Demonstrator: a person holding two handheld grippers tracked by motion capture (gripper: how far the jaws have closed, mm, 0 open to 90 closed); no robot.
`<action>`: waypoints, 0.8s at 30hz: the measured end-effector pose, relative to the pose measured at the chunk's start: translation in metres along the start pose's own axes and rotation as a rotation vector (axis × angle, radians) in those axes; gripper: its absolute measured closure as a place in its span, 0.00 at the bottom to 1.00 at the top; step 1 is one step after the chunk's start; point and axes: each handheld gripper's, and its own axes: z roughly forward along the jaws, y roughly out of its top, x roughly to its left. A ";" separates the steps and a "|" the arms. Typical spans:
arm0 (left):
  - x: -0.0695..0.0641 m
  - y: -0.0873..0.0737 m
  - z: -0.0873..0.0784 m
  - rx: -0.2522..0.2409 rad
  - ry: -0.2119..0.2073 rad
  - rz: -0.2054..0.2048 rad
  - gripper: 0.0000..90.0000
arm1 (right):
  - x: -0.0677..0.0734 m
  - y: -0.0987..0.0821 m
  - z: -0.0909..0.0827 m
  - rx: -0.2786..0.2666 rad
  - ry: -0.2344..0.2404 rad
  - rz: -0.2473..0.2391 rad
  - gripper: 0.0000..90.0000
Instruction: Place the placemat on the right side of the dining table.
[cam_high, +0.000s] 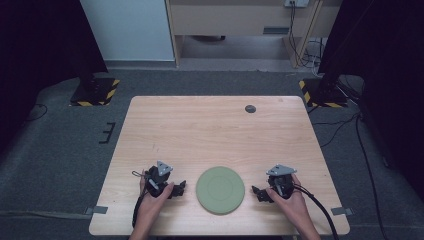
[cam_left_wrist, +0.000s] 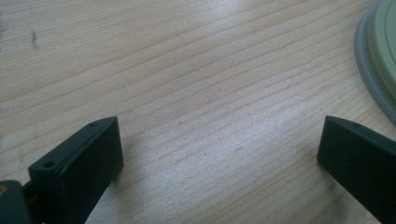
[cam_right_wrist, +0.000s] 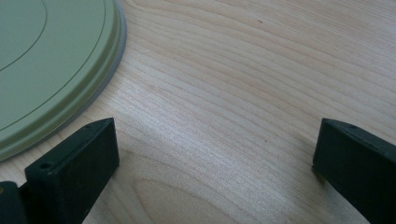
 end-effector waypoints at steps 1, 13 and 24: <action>0.000 0.000 0.000 0.000 0.000 0.000 0.00 | 0.000 0.000 0.000 0.000 0.000 0.000 0.01; -0.006 -0.001 -0.009 -0.029 -0.039 0.019 0.02 | 0.009 -0.001 -0.005 -0.014 0.062 -0.030 0.05; -0.023 -0.001 -0.020 -0.070 -0.102 0.066 0.03 | 0.025 0.005 -0.021 -0.066 0.061 -0.106 0.08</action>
